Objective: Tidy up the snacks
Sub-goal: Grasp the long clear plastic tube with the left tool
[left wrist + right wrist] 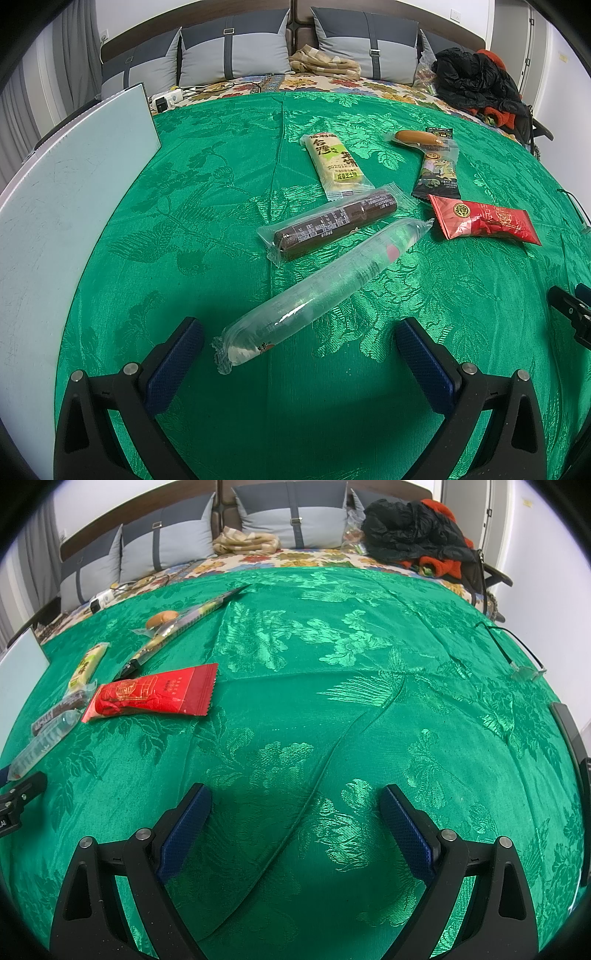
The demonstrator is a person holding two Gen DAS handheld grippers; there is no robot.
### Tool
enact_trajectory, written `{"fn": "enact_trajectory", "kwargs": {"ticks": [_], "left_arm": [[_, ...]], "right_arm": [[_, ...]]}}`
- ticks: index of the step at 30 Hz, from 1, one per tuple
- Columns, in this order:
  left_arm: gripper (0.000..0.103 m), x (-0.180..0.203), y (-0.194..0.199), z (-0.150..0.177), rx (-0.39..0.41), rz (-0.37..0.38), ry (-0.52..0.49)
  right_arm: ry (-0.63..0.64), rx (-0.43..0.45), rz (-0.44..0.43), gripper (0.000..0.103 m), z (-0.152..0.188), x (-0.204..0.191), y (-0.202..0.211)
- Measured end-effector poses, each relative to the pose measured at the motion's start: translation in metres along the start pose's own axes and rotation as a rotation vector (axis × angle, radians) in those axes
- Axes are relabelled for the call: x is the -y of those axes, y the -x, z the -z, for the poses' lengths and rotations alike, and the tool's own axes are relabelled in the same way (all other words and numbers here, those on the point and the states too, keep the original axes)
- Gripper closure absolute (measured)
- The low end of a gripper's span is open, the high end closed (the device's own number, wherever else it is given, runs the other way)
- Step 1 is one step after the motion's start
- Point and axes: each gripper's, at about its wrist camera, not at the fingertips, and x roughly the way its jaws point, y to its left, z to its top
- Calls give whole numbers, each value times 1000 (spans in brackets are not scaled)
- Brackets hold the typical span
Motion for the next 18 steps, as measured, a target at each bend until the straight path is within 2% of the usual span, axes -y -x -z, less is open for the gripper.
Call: {"fn": "enact_trajectory", "kwargs": {"ticks": [14,16,18], "left_arm": [[0,3,-9,-5,-3,-6,4],[0,2,-7,-3,-46,3,-11],[0,1,-2,-1,-141,26,-49]], "right_arm": [[0,0,0,8,0,0,0],[1,0,0,8,0,0,0],[0,0,0,8,0,0,0]]}}
